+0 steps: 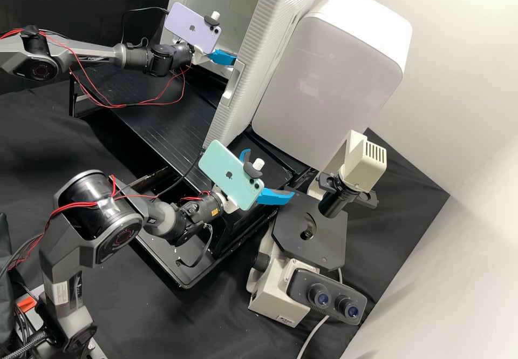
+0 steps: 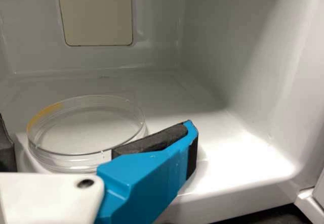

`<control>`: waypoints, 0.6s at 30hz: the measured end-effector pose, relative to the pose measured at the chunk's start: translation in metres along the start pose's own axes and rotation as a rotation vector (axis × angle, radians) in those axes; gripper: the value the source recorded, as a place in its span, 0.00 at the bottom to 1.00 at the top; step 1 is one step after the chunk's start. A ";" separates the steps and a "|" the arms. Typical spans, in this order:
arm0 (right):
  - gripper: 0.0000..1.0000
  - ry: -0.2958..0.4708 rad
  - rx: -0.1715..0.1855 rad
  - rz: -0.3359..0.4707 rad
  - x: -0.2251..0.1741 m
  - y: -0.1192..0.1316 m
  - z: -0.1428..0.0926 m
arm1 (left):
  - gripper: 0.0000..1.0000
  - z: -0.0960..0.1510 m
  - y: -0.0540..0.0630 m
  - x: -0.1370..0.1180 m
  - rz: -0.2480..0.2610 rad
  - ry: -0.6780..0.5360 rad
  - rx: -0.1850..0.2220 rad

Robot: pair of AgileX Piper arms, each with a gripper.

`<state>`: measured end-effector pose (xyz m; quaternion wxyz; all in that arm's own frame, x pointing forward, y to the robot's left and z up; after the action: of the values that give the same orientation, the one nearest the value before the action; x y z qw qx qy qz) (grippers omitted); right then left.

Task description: Take the petri dish out of the incubator

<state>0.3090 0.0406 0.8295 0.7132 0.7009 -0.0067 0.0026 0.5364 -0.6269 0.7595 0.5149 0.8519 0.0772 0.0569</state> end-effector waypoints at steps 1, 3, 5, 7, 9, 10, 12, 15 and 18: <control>1.00 0.000 0.000 0.000 0.000 0.000 0.000 | 0.00 0.000 0.000 0.000 0.000 0.000 0.000; 1.00 0.000 0.000 0.000 0.000 0.000 0.000 | 0.00 0.000 -0.001 0.000 -0.001 0.001 0.001; 1.00 0.000 0.000 0.000 0.000 0.000 0.000 | 0.00 0.000 0.000 0.000 0.003 0.006 -0.001; 1.00 0.000 0.000 0.000 0.000 0.000 0.000 | 0.00 -0.001 -0.001 0.001 0.002 0.009 0.000; 1.00 0.000 0.000 0.000 0.000 0.000 0.000 | 0.00 -0.001 0.000 0.001 0.003 0.008 -0.001; 1.00 0.000 0.000 0.000 0.000 0.000 0.000 | 0.00 -0.001 -0.001 0.001 0.002 0.009 0.000; 1.00 0.000 0.000 0.000 0.000 0.000 0.000 | 0.00 -0.001 -0.001 0.001 0.003 0.011 0.000; 1.00 0.000 0.000 0.000 0.000 0.000 0.000 | 0.00 -0.001 -0.002 0.002 0.002 0.017 0.001; 1.00 0.000 0.000 0.000 0.000 0.000 0.000 | 0.00 -0.002 -0.004 0.003 0.003 0.021 0.009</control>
<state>0.3090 0.0406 0.8295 0.7132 0.7009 -0.0067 0.0026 0.5382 -0.6229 0.7569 0.5101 0.8537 0.0815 0.0662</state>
